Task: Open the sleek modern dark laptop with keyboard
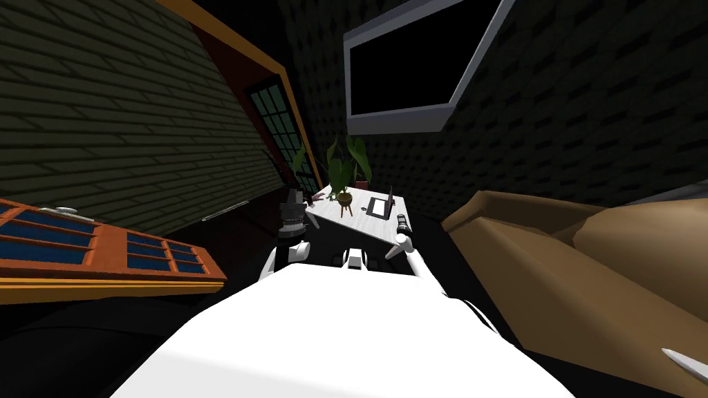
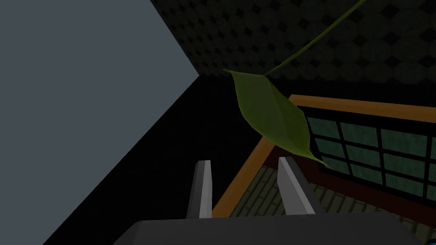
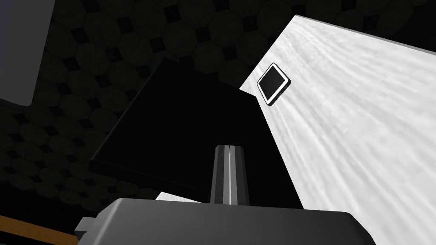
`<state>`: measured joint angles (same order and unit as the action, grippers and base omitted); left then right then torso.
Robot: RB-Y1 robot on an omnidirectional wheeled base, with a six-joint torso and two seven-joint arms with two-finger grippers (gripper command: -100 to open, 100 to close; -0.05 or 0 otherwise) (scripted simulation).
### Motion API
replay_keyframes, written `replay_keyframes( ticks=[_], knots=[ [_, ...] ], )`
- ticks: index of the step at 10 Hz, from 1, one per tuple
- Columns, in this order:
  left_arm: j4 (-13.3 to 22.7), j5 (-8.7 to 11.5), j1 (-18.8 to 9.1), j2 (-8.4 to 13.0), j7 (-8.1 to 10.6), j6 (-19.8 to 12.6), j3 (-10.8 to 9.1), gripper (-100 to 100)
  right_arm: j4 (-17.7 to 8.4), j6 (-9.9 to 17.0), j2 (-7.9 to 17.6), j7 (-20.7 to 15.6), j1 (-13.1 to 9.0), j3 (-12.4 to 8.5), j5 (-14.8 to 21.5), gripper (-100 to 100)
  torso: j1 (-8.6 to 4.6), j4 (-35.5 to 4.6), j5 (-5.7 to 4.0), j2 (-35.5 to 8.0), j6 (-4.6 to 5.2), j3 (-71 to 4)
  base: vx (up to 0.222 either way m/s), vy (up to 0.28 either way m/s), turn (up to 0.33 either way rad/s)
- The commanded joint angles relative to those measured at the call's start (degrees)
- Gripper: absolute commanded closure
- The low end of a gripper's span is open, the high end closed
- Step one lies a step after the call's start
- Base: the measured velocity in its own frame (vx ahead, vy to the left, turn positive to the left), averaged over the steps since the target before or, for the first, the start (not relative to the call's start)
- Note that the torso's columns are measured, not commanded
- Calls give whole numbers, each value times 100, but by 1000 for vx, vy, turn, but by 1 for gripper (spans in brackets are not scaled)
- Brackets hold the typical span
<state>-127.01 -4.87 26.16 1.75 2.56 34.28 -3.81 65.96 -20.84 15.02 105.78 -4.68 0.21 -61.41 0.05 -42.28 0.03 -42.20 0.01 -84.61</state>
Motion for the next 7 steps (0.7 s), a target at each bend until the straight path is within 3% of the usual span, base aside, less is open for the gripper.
replay_keyframes(
  ticks=[1, 2, 3, 5, 6, 7],
  knots=[
    [0, 0, -1, 0, 0, 0, 0, 0, 61, -52, -113, -306, -43, 406, -57, 100, -11, 2, -4, -4, 1, 1, 35, -27, -95],
    [0, 0, -3, 0, 0, 0, 1, 0, 61, -52, -113, -306, -43, 498, -57, 100, -3, -3, -4, -18, -9, 10, 7, -6, 85],
    [0, 0, -3, 0, 0, 0, 2, 0, 222, -44, -377, -639, -245, 678, -246, 100, 5, -6, 0, -25, -5, 15, 64, -41, -305],
    [0, 0, -1, 0, 0, 0, 1, 0, 222, -44, -377, -741, -245, 935, -246, 100, -10, 3, -4, 2, 1, -3, 54, -23, -319],
    [0, 0, -2, 0, 0, 0, 1, 0, 222, -44, -377, -741, -245, 1017, -246, 100, -6, 0, -4, -11, -1, 5, 7, -7, -80],
    [0, 0, -3, 0, 0, 0, 1, 0, 383, -36, -641, -1018, -448, 1238, -435, 100, 0, -4, -2, -22, -5, 13, 47, -36, -365]
  ],
)
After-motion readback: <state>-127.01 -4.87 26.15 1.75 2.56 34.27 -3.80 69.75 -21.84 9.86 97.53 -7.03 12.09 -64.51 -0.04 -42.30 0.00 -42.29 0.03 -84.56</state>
